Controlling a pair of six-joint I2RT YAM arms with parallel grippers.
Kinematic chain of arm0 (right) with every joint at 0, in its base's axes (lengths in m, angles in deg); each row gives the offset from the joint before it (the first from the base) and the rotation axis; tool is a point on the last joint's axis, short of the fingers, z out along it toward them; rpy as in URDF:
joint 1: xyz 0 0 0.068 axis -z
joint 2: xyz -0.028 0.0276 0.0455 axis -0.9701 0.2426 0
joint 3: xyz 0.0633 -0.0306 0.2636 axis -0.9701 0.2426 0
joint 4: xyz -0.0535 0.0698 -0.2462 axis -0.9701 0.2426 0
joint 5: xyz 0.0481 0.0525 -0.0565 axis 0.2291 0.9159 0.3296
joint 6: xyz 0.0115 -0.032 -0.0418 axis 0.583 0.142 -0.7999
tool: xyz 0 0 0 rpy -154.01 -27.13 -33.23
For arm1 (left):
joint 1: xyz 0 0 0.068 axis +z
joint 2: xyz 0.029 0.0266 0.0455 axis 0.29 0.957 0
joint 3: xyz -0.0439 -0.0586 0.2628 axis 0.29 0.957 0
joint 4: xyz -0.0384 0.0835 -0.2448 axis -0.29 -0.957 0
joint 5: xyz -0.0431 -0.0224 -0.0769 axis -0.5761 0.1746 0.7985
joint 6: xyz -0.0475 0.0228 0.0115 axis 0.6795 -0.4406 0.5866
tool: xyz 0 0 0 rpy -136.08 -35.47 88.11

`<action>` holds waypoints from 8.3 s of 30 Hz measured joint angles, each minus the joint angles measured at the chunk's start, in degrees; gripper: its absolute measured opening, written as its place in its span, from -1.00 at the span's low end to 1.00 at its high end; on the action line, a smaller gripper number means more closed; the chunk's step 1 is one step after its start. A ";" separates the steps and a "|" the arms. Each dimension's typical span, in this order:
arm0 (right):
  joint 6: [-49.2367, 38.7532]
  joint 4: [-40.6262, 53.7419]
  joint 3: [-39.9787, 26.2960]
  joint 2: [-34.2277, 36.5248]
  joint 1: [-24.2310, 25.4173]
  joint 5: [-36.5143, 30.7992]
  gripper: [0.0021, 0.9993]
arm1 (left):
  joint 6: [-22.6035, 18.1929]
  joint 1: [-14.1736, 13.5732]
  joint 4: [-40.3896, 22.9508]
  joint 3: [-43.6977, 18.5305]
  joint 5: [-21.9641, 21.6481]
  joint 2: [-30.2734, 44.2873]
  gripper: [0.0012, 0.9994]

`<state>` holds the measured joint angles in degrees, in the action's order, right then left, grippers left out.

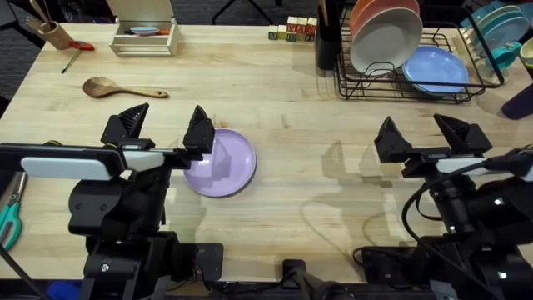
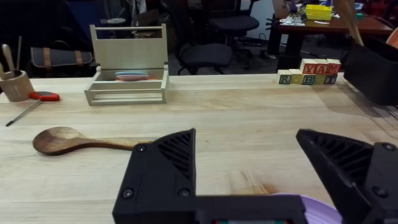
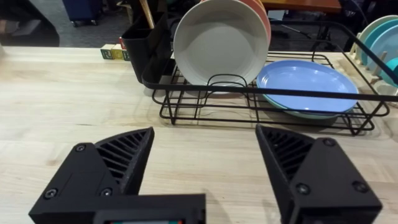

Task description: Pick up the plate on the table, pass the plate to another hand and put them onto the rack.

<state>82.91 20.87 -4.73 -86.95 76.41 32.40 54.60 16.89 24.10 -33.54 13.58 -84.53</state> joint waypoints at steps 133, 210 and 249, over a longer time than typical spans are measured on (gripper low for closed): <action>2.45 42.05 -59.56 47.05 0.22 1.01 0.99 | -0.30 -0.17 -46.82 -53.26 1.58 89.68 0.99; 30.23 36.00 -59.58 59.00 -0.04 20.20 0.99 | 0.83 -0.17 -59.17 -84.15 39.07 92.96 -0.92; 31.61 24.17 -59.58 72.54 -19.70 22.83 0.99 | 0.81 -0.17 -59.34 -84.15 39.28 92.96 -0.92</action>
<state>114.52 45.04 -64.31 -14.41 56.71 55.23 55.40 16.72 -35.24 -117.69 52.86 8.43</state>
